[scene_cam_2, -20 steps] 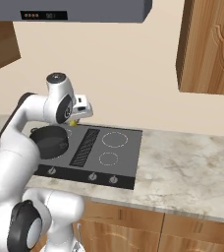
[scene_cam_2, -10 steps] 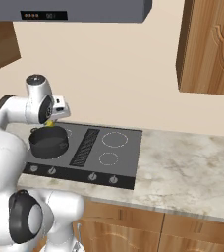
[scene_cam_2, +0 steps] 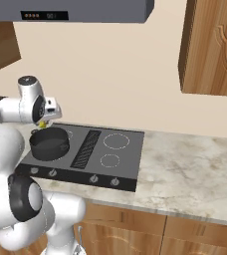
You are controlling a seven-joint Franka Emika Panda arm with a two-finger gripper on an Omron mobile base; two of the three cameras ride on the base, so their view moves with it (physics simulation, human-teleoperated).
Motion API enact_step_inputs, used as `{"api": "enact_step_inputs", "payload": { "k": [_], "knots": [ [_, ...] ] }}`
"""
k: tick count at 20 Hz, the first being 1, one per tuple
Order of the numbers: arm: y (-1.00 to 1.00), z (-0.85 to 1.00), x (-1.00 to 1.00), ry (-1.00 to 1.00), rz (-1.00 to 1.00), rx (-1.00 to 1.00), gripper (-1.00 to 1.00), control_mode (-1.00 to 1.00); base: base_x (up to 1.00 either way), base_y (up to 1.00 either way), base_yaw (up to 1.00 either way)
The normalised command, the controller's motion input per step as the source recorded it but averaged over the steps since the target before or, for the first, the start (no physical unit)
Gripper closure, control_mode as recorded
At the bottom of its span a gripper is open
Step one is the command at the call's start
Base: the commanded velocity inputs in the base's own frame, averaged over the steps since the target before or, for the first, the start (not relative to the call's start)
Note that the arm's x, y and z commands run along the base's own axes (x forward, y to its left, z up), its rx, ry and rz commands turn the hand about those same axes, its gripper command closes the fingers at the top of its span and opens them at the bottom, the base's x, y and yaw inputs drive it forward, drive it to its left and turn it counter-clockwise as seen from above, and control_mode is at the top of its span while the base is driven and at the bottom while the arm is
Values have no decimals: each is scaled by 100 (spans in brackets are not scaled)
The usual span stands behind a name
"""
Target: Turn on the burner for the pot on the stove. Wait thirty seconds for the pot to heat up. Then add the lemon wedge to the pot.
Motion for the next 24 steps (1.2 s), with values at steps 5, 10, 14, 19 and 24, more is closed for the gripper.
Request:
{"api": "enact_step_inputs", "payload": {
  "k": [5,10,14,19,24],
  "knots": [
    [9,-39,15,0,0,0,100,-100,0,0,0],
    [15,-41,19,0,0,0,100,-100,0,0,0],
    [16,-32,20,0,0,0,100,-100,0,0,0],
    [19,-36,15,0,0,0,100,-100,0,0,0],
    [18,-31,9,0,0,0,100,-100,0,0,0]
  ]
}}
